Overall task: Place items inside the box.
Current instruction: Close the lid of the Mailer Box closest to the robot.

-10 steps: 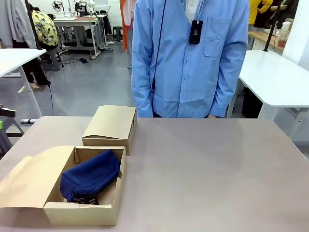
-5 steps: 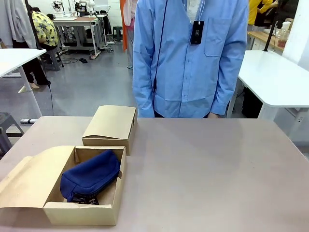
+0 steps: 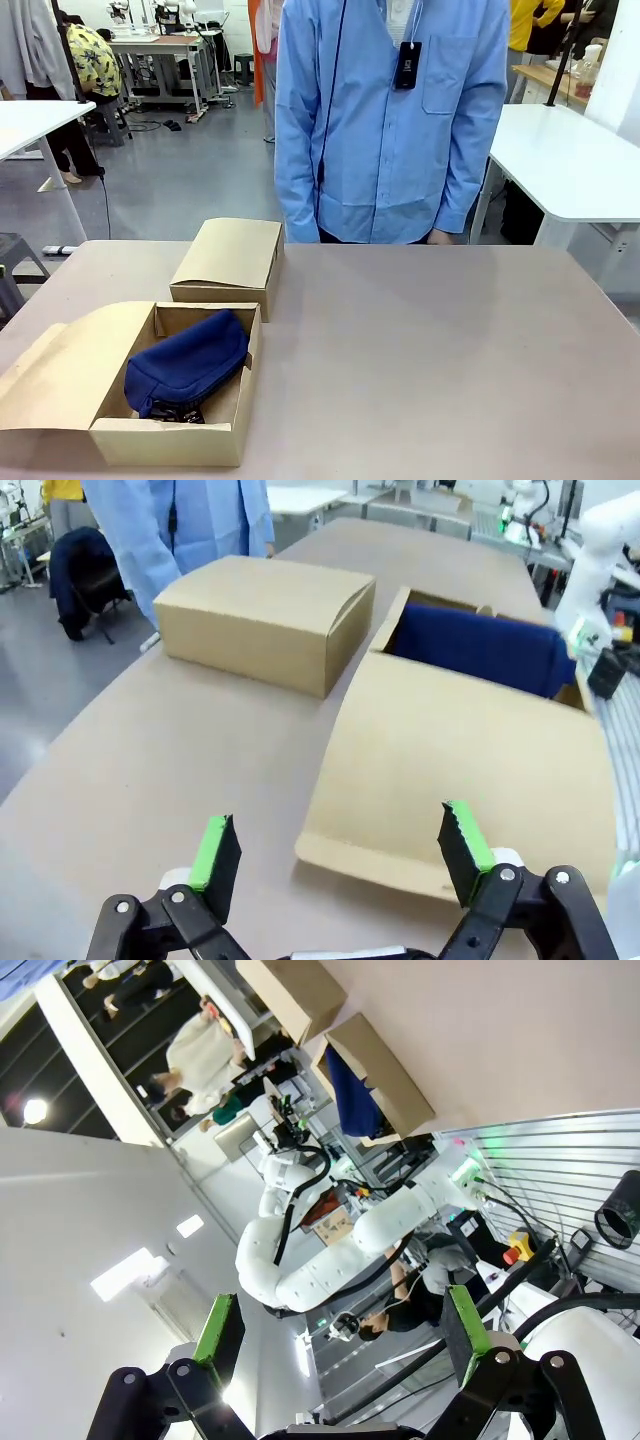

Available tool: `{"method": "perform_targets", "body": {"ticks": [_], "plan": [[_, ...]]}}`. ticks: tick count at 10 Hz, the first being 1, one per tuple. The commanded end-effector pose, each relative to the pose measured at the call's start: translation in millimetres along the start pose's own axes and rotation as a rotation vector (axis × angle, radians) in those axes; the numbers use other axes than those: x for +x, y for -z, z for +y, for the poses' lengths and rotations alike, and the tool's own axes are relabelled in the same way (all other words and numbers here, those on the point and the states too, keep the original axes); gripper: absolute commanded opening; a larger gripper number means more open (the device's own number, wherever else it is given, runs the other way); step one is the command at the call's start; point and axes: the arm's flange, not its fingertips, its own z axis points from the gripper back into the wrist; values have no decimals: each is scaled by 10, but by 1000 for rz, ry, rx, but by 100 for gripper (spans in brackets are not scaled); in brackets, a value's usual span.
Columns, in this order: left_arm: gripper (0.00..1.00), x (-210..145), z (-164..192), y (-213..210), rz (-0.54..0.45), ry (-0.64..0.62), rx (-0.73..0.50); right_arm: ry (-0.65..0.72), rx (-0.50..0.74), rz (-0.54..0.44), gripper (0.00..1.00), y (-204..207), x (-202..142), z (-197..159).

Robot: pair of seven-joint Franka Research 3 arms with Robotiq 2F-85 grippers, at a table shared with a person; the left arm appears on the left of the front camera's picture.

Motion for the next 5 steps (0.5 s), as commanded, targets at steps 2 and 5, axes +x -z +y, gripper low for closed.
{"method": "perform_targets", "body": {"ticks": [2,5], "plan": [[100,-355,-98,39,132,121,-104,-1,16,6,100,-13,-30,38],[100,-699,-155,309,246,159,-94,-1,16,6,100,-13,-30,38]]}}
